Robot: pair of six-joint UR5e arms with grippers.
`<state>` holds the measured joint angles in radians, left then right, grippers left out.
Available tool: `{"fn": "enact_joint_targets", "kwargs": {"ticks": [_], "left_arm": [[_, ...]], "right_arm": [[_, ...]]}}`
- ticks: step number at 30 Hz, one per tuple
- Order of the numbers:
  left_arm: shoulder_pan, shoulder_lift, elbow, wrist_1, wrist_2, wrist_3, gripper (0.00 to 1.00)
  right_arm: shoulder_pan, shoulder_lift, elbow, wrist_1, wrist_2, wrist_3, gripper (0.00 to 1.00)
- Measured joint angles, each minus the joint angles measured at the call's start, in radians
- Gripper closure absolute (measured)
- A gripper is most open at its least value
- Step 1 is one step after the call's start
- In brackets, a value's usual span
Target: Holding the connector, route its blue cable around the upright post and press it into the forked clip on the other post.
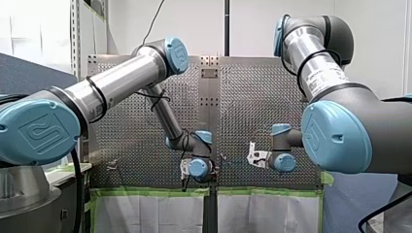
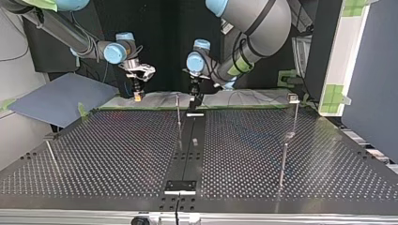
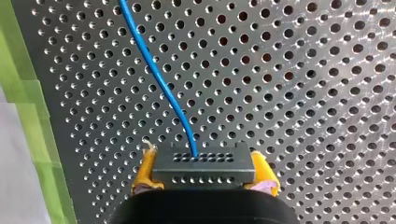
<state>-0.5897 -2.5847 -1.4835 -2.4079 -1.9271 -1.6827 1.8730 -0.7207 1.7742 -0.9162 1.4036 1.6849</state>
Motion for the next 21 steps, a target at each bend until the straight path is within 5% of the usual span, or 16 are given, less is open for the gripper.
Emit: {"fn": "enact_joint_targets", "kwargs": {"ticks": [21], "left_arm": [[0.029,-0.001,0.097,-0.102,0.034,-0.022,1.00]], "right_arm": [[-0.025,0.003,-0.035,0.014,0.002,0.001,1.00]]}}
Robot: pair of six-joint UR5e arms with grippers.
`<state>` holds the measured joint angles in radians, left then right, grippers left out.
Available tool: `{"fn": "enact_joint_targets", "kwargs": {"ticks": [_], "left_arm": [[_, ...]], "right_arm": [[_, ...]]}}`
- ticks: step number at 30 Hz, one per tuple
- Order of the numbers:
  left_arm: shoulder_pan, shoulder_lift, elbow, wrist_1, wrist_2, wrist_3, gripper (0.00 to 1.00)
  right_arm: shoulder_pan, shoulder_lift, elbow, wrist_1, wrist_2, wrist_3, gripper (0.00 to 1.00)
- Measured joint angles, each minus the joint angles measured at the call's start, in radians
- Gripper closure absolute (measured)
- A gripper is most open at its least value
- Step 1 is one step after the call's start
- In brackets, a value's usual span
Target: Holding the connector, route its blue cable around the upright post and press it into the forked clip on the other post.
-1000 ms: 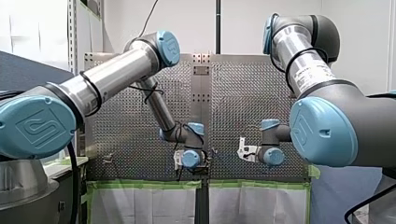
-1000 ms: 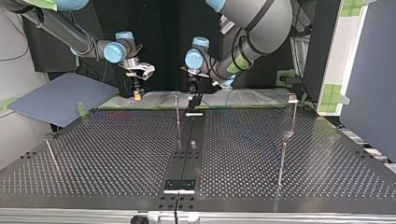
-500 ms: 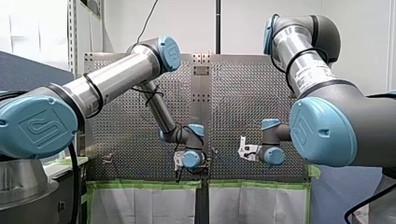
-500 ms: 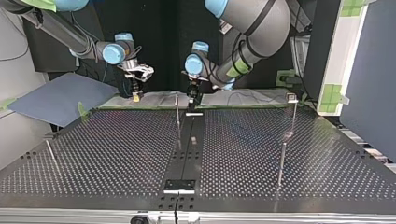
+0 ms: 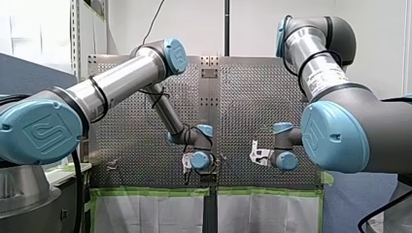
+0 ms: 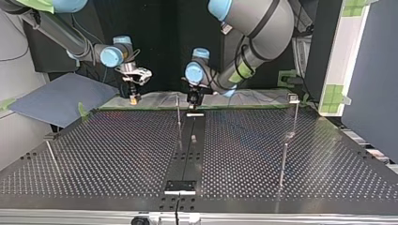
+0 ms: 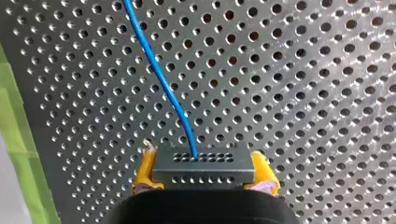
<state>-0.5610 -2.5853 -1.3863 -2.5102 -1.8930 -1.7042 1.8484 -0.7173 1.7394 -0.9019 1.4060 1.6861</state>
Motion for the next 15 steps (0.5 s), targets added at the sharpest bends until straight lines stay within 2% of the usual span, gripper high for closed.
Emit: {"fn": "enact_joint_targets", "kwargs": {"ticks": [3,8,9,10,11,12,13,15], "left_arm": [[0.009,0.000,0.005,-0.006,0.019,-0.008,1.00],[0.017,0.000,0.007,-0.011,0.029,-0.011,0.94],[0.018,0.000,0.007,-0.012,0.029,-0.012,0.89],[0.018,0.000,0.007,-0.013,0.030,-0.012,0.77],[0.019,0.000,0.007,-0.015,0.031,-0.012,0.77],[0.019,0.000,0.007,-0.016,0.032,-0.013,0.63],[0.020,0.000,0.007,-0.017,0.035,-0.012,0.56],[0.020,0.000,0.007,-0.022,0.046,-0.008,0.56]], "right_arm": [[-0.005,0.000,-0.008,0.004,0.001,0.000,1.00],[-0.008,0.001,-0.013,0.009,0.002,-0.001,1.00],[-0.008,0.001,-0.014,0.010,0.002,-0.002,1.00],[-0.008,0.002,-0.014,0.010,0.002,-0.002,1.00],[-0.008,0.002,-0.014,0.010,0.002,-0.003,1.00],[-0.008,0.002,-0.014,0.010,0.002,-0.003,1.00],[-0.008,0.002,-0.014,0.010,0.002,-0.004,1.00],[-0.008,0.002,-0.014,0.010,0.002,-0.005,1.00]]}}
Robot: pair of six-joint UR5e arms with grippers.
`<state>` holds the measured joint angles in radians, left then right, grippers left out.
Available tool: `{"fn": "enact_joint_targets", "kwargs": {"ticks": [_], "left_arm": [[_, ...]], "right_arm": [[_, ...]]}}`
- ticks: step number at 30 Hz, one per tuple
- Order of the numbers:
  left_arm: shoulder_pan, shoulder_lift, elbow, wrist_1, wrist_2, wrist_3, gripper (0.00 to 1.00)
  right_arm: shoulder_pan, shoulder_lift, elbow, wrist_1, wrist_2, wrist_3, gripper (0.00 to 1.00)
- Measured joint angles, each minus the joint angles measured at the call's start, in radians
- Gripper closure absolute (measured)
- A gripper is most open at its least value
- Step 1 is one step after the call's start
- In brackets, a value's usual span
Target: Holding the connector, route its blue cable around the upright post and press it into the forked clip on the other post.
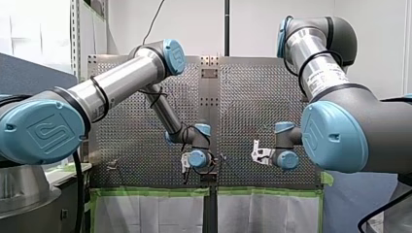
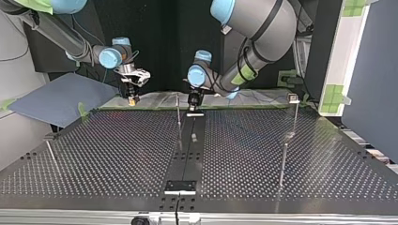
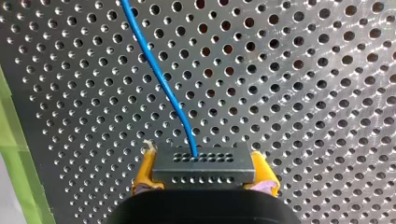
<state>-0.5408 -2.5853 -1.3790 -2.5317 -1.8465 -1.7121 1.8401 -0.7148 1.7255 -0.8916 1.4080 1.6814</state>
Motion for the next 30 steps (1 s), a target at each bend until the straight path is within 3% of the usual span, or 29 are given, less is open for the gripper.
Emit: {"fn": "enact_joint_targets", "kwargs": {"ticks": [2,3,4,5,6,7,14,30], "left_arm": [[0.000,0.000,0.000,-0.011,0.015,0.008,0.56],[0.000,0.000,0.000,-0.017,0.022,0.011,0.51],[0.001,0.001,0.000,-0.024,0.030,0.014,0.40],[0.001,0.001,0.000,-0.034,0.041,0.015,0.40],[0.002,0.001,0.000,-0.042,0.048,0.016,0.27],[0.003,0.001,0.000,-0.049,0.056,0.016,0.04],[0.009,0.002,-0.001,-0.115,0.113,0.021,0.00],[0.012,0.043,-0.028,-0.144,0.120,0.019,0.00]], "right_arm": [[0.000,0.000,0.000,-0.001,0.000,-0.001,1.00],[0.000,0.000,0.000,-0.001,0.000,-0.001,1.00],[0.000,0.000,0.000,-0.001,-0.001,-0.001,1.00],[0.000,0.000,0.000,-0.001,-0.001,-0.001,1.00],[0.000,0.000,0.000,-0.001,-0.001,-0.001,1.00],[0.000,0.000,0.000,-0.001,-0.001,-0.001,1.00],[0.000,0.001,0.000,0.000,-0.003,-0.001,1.00],[0.003,0.001,0.000,0.003,-0.004,0.000,1.00]]}}
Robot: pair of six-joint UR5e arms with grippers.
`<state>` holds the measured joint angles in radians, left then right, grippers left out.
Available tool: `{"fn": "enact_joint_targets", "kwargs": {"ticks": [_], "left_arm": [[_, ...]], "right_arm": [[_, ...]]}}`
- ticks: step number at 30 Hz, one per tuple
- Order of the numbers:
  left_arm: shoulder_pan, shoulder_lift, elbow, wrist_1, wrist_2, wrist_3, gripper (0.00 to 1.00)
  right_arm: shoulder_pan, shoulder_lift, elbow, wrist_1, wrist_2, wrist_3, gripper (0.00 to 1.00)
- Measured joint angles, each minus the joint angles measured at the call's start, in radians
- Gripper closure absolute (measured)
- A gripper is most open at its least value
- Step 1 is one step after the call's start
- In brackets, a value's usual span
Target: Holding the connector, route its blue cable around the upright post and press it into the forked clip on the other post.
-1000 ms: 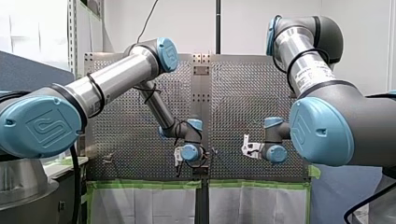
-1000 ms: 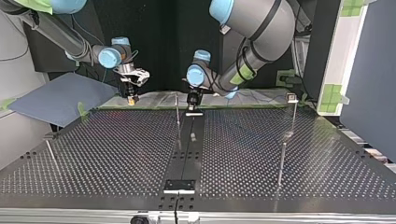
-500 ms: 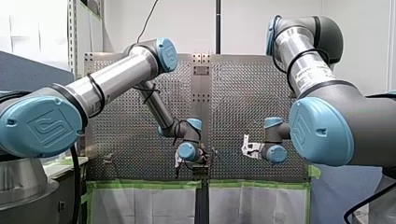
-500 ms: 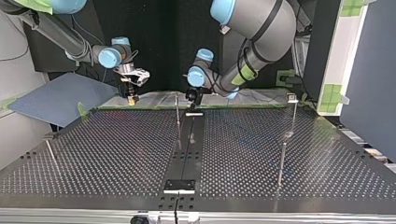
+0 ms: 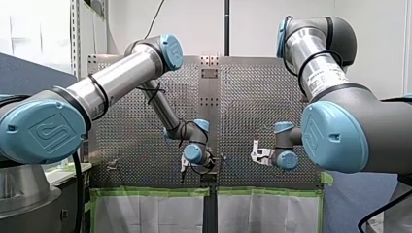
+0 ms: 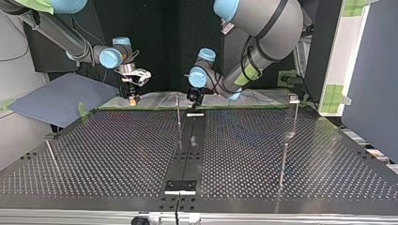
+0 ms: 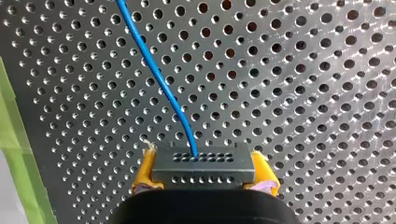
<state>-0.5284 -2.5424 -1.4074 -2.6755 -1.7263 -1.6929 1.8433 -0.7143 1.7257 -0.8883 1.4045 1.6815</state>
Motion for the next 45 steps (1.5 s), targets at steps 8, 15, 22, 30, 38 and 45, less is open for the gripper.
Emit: {"fn": "enact_joint_targets", "kwargs": {"ticks": [8,15,22,30,38,45], "left_arm": [[0.000,0.007,-0.004,0.000,0.002,-0.001,0.00],[0.002,0.046,-0.049,0.033,0.004,-0.001,0.00],[-0.012,0.072,-0.096,0.067,0.005,0.001,0.00],[-0.031,0.073,-0.123,0.058,0.012,0.003,0.00],[-0.043,0.081,-0.147,0.062,0.038,0.005,0.00],[-0.061,0.095,-0.155,0.068,0.054,0.007,0.00]], "right_arm": [[0.000,0.000,0.000,0.004,-0.001,0.001,1.00],[0.000,0.000,0.000,0.005,0.000,0.002,1.00],[0.001,0.000,0.000,0.006,0.000,0.003,1.00],[0.002,0.000,0.000,0.011,-0.001,0.004,1.00],[0.003,0.000,0.000,0.012,-0.001,0.005,1.00],[0.003,0.000,0.000,0.013,-0.001,0.006,1.00]]}}
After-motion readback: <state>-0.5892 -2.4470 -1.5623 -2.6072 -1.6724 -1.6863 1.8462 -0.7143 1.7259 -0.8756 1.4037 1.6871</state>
